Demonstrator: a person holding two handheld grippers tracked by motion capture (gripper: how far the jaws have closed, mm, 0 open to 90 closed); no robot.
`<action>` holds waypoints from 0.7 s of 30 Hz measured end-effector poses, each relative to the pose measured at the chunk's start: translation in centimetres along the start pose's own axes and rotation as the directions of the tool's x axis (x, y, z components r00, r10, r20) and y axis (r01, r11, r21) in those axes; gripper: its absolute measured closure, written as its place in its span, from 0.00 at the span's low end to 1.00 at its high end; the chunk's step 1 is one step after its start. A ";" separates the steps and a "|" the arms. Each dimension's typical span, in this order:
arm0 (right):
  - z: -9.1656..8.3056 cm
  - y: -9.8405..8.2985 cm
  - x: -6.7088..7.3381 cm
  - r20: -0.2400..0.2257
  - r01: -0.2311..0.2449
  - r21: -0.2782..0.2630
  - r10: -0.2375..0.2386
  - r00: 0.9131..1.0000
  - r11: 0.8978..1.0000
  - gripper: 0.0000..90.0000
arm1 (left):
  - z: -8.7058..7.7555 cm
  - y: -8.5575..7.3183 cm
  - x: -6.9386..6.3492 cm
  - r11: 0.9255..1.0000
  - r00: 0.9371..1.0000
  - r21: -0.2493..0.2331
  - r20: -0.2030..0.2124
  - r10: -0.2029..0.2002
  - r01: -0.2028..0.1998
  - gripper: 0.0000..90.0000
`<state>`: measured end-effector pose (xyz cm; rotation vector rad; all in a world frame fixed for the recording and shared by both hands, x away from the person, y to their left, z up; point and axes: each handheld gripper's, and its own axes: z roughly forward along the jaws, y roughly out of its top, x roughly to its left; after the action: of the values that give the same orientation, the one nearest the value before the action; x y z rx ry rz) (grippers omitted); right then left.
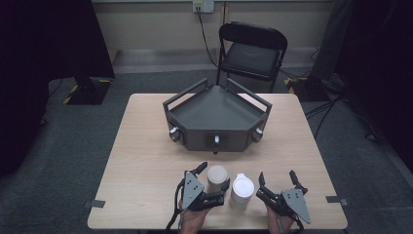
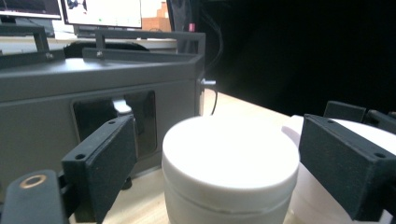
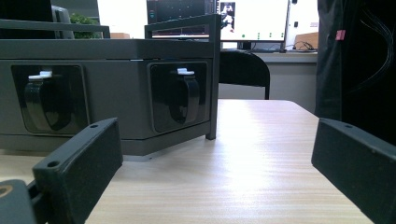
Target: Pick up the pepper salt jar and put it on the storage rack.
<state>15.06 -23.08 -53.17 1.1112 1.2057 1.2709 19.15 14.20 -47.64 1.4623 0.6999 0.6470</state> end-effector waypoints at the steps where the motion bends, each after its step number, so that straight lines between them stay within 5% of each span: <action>1: 0.0 0.0 0.0 0.000 0.000 0.000 0.000 1.000 1.000 0.01 | 0.0 -0.1 -0.1 1.000 1.000 0.002 -0.002 -0.003 0.003 0.15; 9: 0.0 0.0 0.0 0.000 0.000 0.000 0.000 1.000 1.000 0.01 | 0.3 -0.9 -0.6 1.000 1.000 0.020 -0.027 0.016 -0.015 0.18; 21: 0.0 0.0 0.0 -0.001 0.000 0.000 0.000 1.000 1.000 0.01 | 1.0 -1.8 -0.3 0.999 1.000 0.040 -0.011 -0.010 0.011 0.26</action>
<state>15.06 -23.11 -53.17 1.1104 1.2063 1.2721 19.67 13.33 -49.43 1.4920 0.7321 0.6365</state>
